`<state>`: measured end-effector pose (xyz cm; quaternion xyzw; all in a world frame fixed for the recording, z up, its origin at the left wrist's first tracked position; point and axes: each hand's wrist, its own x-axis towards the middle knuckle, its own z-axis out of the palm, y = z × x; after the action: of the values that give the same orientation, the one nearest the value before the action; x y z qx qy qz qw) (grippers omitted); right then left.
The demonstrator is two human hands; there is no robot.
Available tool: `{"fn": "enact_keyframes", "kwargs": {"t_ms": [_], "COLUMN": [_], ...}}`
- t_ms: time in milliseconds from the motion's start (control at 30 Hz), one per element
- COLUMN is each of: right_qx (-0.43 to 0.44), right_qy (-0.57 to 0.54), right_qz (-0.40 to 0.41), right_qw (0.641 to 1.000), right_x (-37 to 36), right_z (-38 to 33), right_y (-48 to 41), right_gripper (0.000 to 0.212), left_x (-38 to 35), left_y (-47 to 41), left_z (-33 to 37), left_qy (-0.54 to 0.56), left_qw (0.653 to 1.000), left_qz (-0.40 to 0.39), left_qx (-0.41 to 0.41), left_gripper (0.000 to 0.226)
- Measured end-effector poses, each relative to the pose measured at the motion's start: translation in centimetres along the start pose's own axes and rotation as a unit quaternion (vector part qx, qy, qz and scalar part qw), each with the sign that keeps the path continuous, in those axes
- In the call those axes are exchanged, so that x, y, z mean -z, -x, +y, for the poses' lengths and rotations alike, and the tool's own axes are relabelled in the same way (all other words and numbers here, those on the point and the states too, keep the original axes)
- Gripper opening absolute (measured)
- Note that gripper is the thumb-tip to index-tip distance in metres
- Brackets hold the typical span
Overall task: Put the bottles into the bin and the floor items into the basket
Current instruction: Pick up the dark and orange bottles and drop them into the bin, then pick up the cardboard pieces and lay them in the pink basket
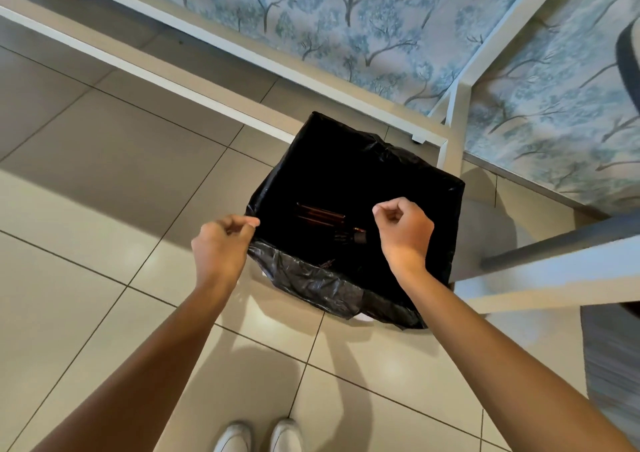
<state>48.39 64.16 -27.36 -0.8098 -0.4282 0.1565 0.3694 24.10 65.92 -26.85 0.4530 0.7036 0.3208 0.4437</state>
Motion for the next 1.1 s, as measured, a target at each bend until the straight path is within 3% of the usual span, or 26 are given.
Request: {"fn": "enact_keyframes", "kwargs": {"t_ms": [300, 500, 733, 900, 1100], "right_qx": [0.12, 0.198, 0.213, 0.229, 0.274], "right_qy": [-0.027, -0.031, -0.086, -0.082, -0.057], "right_qz": [-0.034, -0.098, -0.152, -0.215, -0.28], "right_qw": [0.992, 0.975, 0.961, 0.946, 0.918], "right_x": [4.9, 7.4, 7.2, 5.4, 2.5], "right_z": [-7.4, -14.3, -20.6, -23.5, -25.7], "right_y": [6.6, 12.8, 23.0, 33.4, 46.6], "right_gripper": [0.005, 0.005, 0.006, 0.005, 0.005], "left_x": [4.8, 10.5, 18.0, 25.0, 36.9], "left_y": [7.4, 14.1, 21.4, 26.4, 32.7], "left_z": [2.6, 1.9, -0.2, -3.7, -12.5], "left_qy": [0.015, 0.08, 0.141, 0.16, 0.13], "left_qw": [0.999, 0.994, 0.979, 0.971, 0.974], "left_qz": [0.013, 0.076, 0.123, 0.152, 0.17], "left_qx": [-0.05, 0.018, 0.078, 0.09, 0.069], "left_gripper": [0.011, 0.009, 0.008, 0.009, 0.007]}}
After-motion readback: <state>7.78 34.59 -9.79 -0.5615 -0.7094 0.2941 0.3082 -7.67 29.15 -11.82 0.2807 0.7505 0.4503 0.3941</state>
